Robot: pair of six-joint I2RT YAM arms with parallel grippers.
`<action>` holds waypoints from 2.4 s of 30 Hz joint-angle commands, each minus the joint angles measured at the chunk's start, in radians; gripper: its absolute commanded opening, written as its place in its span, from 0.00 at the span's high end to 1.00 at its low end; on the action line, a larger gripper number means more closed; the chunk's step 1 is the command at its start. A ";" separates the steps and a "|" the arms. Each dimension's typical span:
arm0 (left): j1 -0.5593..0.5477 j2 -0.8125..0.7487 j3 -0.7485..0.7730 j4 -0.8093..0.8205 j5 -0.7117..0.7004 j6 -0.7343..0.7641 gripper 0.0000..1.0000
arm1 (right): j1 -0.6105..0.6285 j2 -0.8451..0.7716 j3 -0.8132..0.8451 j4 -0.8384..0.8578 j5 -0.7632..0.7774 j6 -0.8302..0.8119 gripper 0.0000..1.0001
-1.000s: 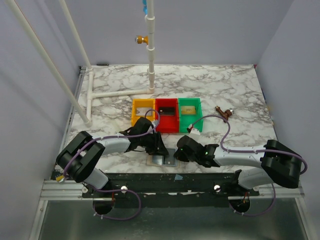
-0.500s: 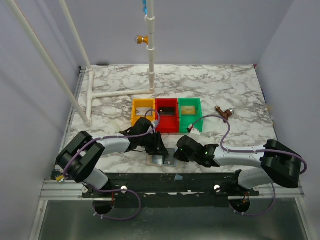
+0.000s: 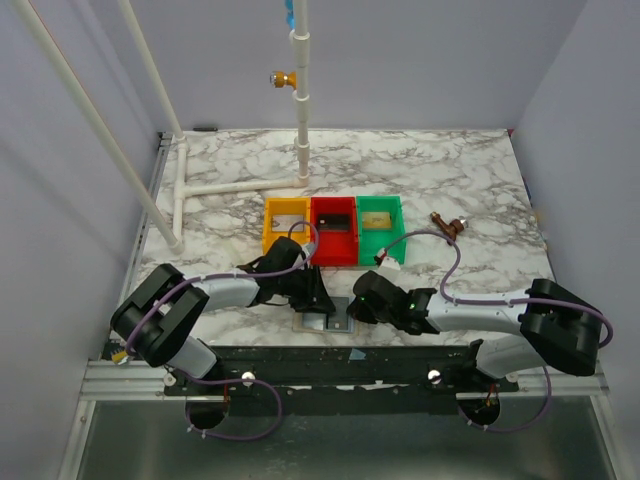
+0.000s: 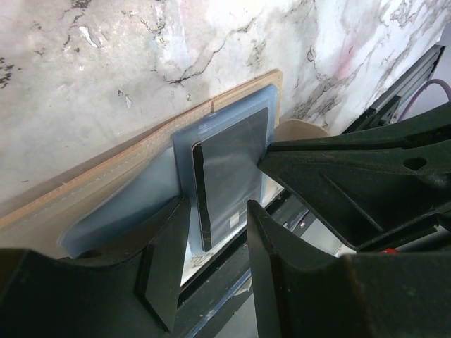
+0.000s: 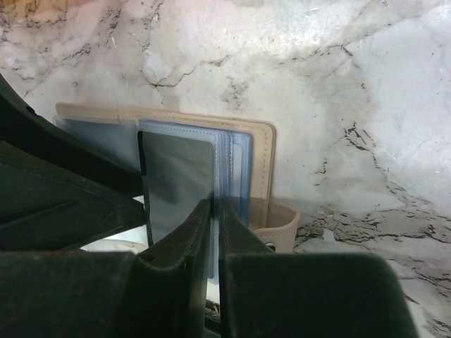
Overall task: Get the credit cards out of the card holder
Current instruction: Remove the credit card from the card holder.
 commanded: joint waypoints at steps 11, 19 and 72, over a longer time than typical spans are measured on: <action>-0.004 -0.034 -0.034 0.149 0.107 -0.057 0.60 | 0.004 0.054 -0.024 -0.029 0.004 0.009 0.90; -0.004 -0.076 -0.054 0.171 0.121 -0.074 0.60 | 0.004 0.064 -0.020 -0.027 -0.001 0.005 0.91; 0.064 0.005 -0.198 0.568 0.217 -0.266 0.60 | 0.004 0.091 0.002 -0.039 -0.030 -0.014 0.93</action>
